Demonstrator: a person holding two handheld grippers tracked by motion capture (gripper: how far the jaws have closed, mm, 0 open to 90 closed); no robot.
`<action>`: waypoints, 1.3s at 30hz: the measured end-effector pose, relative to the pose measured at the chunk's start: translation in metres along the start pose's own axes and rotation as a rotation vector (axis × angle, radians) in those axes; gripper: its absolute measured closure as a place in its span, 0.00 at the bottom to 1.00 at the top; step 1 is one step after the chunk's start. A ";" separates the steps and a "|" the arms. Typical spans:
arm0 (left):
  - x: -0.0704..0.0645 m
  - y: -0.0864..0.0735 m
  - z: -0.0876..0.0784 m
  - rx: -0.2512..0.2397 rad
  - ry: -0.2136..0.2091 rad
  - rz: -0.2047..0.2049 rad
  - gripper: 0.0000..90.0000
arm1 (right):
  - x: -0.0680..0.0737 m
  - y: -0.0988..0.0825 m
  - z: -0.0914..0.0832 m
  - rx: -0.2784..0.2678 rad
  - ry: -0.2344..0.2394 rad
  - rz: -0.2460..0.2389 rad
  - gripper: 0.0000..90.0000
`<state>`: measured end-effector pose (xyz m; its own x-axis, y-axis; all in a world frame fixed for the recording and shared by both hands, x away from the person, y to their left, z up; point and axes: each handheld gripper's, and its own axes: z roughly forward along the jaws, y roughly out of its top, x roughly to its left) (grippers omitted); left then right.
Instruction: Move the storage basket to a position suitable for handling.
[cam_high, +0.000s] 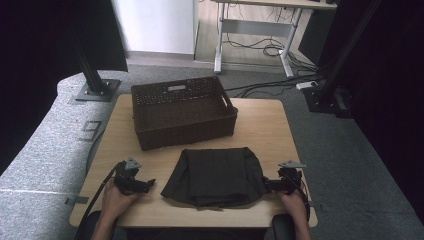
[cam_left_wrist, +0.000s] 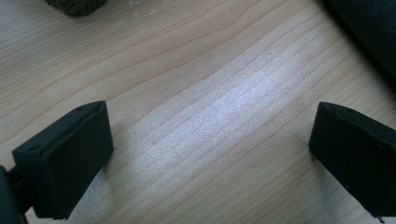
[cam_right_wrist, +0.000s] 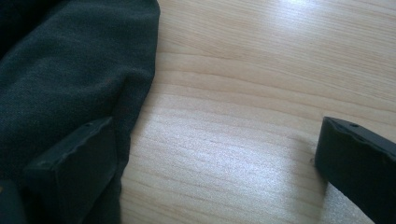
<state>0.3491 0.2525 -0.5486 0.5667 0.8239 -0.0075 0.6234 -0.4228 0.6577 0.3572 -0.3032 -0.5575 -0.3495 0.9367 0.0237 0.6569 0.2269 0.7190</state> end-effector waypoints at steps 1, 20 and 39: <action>0.000 0.000 0.000 0.000 0.002 -0.001 0.00 | 0.000 0.000 0.000 0.000 0.002 0.000 0.00; -0.007 0.009 -0.001 0.004 -0.035 -0.017 0.04 | -0.005 0.004 -0.008 0.028 0.044 0.019 0.05; -0.042 0.075 0.008 -0.097 -0.145 0.055 0.17 | 0.012 0.054 -0.019 -0.006 0.151 -0.046 0.18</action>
<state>0.3756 0.1832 -0.5049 0.6746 0.7345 -0.0731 0.5382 -0.4217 0.7297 0.3754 -0.2848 -0.5049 -0.4758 0.8744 0.0951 0.6341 0.2662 0.7260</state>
